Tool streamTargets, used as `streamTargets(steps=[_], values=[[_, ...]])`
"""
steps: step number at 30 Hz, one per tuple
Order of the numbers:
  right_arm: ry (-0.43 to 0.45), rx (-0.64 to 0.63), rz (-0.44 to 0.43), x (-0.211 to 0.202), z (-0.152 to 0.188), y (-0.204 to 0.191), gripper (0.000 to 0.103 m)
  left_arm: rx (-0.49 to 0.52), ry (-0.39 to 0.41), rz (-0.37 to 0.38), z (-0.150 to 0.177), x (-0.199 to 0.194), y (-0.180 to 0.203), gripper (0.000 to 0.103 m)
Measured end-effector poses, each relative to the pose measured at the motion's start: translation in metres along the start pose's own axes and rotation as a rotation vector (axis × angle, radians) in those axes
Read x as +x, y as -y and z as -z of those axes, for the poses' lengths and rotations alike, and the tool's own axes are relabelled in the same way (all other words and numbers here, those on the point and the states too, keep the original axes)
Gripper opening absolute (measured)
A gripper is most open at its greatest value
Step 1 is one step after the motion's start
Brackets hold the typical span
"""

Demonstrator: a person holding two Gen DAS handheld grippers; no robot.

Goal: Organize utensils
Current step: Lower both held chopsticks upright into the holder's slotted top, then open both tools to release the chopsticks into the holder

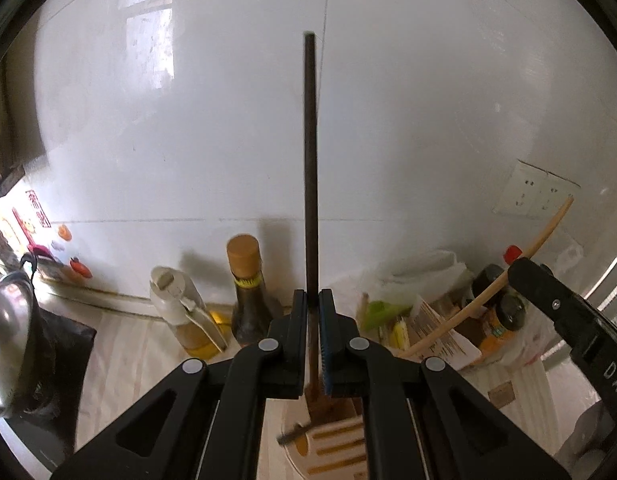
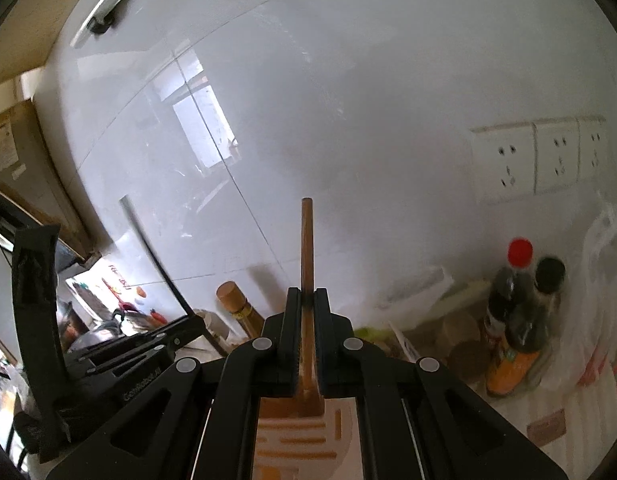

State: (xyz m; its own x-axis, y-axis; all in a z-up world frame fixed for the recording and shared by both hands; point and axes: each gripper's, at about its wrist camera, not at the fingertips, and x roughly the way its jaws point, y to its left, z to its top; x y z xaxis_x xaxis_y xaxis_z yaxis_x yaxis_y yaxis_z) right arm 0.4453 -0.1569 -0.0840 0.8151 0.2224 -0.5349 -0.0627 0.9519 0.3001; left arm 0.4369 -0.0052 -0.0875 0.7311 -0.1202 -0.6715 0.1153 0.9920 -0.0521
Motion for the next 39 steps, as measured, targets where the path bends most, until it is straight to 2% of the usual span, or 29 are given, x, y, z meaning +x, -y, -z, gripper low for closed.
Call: streamTargets(steps=[6,9,10,12,13,14,15,18,20,21,22,23,27,29,32,36,37,38,39], values=[[-0.068,-0.053,-0.006,0.021,0.003,-0.014,0.006,0.000,-0.018,0.021,-0.001,0.000,-0.005,0.004],[-0.128,-0.042,-0.030,0.024,0.009,-0.013,0.007,-0.020,-0.051,0.052,0.002,-0.007,-0.009,0.008],[-0.136,-0.034,-0.040,0.022,0.011,-0.011,0.010,-0.027,-0.063,0.055,0.002,-0.011,-0.011,0.008],[-0.140,-0.019,-0.051,0.016,0.012,-0.007,0.035,-0.039,-0.069,0.036,0.001,-0.020,-0.014,0.025],[-0.137,-0.012,-0.050,0.013,0.012,-0.004,0.055,-0.044,-0.067,0.027,0.000,-0.025,-0.016,0.059],[-0.133,-0.001,-0.057,0.006,0.011,-0.001,0.063,-0.051,-0.056,0.013,0.000,-0.033,-0.019,0.091],[-0.129,0.002,-0.051,0.002,0.011,0.001,0.063,-0.060,-0.034,0.006,0.000,-0.041,-0.022,0.096],[-0.112,0.024,-0.030,-0.018,0.008,0.008,0.065,-0.070,0.025,-0.019,0.003,-0.065,-0.030,0.096],[-0.094,0.037,-0.003,-0.036,0.008,0.015,0.082,-0.072,0.054,-0.045,0.009,-0.077,-0.034,0.103],[-0.089,0.039,0.001,-0.041,0.008,0.018,0.088,-0.072,0.062,-0.050,0.013,-0.081,-0.034,0.103],[-0.084,0.038,0.016,-0.048,0.010,0.020,0.099,-0.072,0.068,-0.069,0.019,-0.085,-0.034,0.103],[-0.076,0.042,0.031,-0.057,0.014,0.024,0.103,-0.072,0.073,-0.085,0.023,-0.087,-0.035,0.103],[-0.020,0.052,0.100,-0.085,0.033,0.039,0.103,-0.075,0.037,-0.074,0.049,-0.088,-0.031,0.103],[0.008,0.061,0.166,-0.100,0.048,0.053,0.103,-0.060,0.007,-0.075,0.064,-0.086,-0.025,0.103],[-0.067,0.092,0.220,-0.107,0.073,0.082,0.103,-0.026,-0.048,-0.102,0.098,-0.079,-0.009,0.103],[-0.231,0.174,0.303,-0.105,0.115,0.128,0.103,-0.014,-0.189,-0.099,0.145,-0.055,0.011,0.103],[-0.271,0.199,0.309,-0.104,0.127,0.140,0.099,-0.013,-0.232,-0.098,0.158,-0.046,0.016,0.103],[-0.312,0.221,0.328,-0.103,0.138,0.153,0.080,-0.009,-0.259,-0.098,0.168,-0.040,0.021,0.100],[-0.352,0.238,0.350,-0.102,0.150,0.164,0.067,-0.003,-0.294,-0.100,0.180,-0.033,0.027,0.098]])
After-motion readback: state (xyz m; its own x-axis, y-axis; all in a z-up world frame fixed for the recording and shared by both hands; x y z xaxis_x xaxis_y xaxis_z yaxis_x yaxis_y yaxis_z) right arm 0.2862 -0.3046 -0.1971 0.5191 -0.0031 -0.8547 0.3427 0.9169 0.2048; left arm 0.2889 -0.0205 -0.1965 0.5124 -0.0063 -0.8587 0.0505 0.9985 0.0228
